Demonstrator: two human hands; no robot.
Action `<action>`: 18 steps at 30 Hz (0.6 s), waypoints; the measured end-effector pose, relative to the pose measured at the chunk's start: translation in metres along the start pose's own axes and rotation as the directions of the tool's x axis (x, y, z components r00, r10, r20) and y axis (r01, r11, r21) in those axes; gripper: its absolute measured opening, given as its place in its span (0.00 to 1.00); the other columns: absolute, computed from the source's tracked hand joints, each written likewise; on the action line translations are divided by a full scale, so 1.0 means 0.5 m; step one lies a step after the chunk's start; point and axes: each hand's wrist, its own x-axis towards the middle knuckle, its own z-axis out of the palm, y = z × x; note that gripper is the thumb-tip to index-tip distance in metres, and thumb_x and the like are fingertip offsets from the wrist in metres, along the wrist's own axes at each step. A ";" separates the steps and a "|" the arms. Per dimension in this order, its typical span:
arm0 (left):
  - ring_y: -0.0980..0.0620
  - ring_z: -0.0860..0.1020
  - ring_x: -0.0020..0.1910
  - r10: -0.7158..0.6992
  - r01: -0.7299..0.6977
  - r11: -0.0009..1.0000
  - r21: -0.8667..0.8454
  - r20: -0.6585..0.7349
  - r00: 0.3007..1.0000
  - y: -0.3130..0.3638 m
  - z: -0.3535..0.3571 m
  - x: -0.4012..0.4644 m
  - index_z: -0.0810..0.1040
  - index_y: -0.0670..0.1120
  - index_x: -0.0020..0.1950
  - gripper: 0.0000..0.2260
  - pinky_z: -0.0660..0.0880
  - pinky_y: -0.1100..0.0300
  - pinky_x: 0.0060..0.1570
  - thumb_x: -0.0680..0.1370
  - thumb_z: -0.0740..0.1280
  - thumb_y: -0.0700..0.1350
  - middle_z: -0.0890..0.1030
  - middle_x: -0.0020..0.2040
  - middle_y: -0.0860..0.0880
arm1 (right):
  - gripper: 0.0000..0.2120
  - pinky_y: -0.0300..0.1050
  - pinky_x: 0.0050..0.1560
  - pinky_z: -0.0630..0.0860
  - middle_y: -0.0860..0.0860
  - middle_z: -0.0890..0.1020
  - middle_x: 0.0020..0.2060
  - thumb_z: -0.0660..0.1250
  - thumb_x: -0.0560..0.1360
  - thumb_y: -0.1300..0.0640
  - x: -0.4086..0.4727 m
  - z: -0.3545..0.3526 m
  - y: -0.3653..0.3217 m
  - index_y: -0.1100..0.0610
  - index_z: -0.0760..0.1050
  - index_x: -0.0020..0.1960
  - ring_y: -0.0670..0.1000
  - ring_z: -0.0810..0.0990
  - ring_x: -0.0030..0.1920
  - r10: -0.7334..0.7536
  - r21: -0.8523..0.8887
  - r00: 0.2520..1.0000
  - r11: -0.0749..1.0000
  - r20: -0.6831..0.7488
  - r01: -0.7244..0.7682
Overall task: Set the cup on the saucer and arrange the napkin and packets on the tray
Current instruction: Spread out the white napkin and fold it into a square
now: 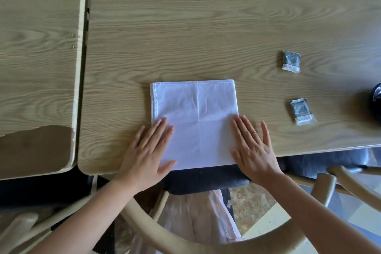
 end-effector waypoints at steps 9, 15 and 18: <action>0.48 0.52 0.76 0.148 -0.162 0.980 0.119 0.115 0.982 -0.046 -0.022 0.004 0.52 0.44 0.76 0.48 0.52 0.39 0.70 0.64 0.66 0.67 0.53 0.77 0.42 | 0.51 0.69 0.68 0.50 0.58 0.59 0.73 0.65 0.61 0.30 -0.005 -0.025 0.043 0.60 0.56 0.73 0.56 0.57 0.73 -0.225 -0.169 0.962 0.953 0.156 0.251; 0.47 0.59 0.74 0.234 -0.236 0.971 0.035 0.034 0.972 -0.063 -0.042 0.001 0.63 0.45 0.73 0.40 0.56 0.41 0.67 0.67 0.67 0.64 0.60 0.75 0.44 | 0.38 0.68 0.70 0.48 0.54 0.69 0.69 0.69 0.64 0.38 -0.006 -0.021 0.059 0.56 0.68 0.69 0.53 0.61 0.72 -0.285 -0.057 0.954 0.958 -0.094 0.281; 0.48 0.66 0.70 0.228 -0.230 0.973 -0.031 -0.058 0.972 -0.067 -0.054 0.006 0.68 0.44 0.70 0.33 0.59 0.43 0.64 0.66 0.70 0.47 0.66 0.72 0.46 | 0.30 0.68 0.70 0.47 0.54 0.72 0.68 0.68 0.66 0.47 -0.007 -0.018 0.048 0.56 0.71 0.66 0.54 0.63 0.71 -0.249 -0.011 0.955 0.968 -0.161 0.250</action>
